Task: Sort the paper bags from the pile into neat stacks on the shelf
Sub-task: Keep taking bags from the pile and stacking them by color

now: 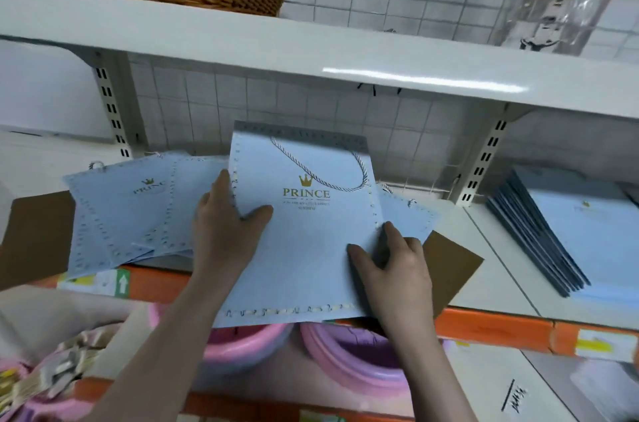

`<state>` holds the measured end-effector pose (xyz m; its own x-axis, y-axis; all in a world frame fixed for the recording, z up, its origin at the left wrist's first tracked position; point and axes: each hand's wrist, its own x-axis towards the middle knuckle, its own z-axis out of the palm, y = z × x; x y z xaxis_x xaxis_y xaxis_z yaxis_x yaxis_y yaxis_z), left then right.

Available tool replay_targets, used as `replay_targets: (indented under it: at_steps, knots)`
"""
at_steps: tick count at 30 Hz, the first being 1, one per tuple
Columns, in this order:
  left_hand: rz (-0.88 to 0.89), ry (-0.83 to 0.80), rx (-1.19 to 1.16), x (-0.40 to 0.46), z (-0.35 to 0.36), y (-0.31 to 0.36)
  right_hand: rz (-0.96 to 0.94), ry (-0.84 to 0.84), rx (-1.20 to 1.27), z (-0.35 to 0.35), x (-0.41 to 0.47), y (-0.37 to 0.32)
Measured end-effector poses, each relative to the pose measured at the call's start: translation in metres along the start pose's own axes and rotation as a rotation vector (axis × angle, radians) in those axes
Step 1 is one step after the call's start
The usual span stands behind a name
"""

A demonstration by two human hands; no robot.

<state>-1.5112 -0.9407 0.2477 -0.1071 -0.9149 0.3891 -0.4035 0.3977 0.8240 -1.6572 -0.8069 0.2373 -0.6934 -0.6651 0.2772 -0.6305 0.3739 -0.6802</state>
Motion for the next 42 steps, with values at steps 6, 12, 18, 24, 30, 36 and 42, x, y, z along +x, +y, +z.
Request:
replay_targets:
  at_steps: [6,12,18,24,30,36,42]
  knots:
    - [-0.009,-0.117,0.056,-0.046,0.004,0.018,0.035,0.145,-0.075,-0.019,-0.040,0.019]
    - [0.006,-0.194,0.116,-0.076,0.034,0.054,0.065,0.208,-0.136,-0.051,-0.047,0.049]
    - [0.090,-0.196,0.170,-0.107,0.094,0.103,0.074,0.283,-0.165,-0.110,-0.036,0.105]
    - [0.114,-0.237,0.133,-0.160,0.188,0.177,0.066,0.350,-0.193,-0.200,-0.012,0.198]
    - [0.140,-0.281,0.153,-0.208,0.269,0.233,0.099,0.380,-0.199,-0.267,0.004,0.281]
    - [0.211,-0.279,0.173,-0.217,0.321,0.266,0.127,0.401,-0.155,-0.297,0.029,0.330]
    - [0.289,-0.289,0.136,-0.205,0.374,0.295,0.179,0.454,-0.181,-0.316,0.065,0.362]
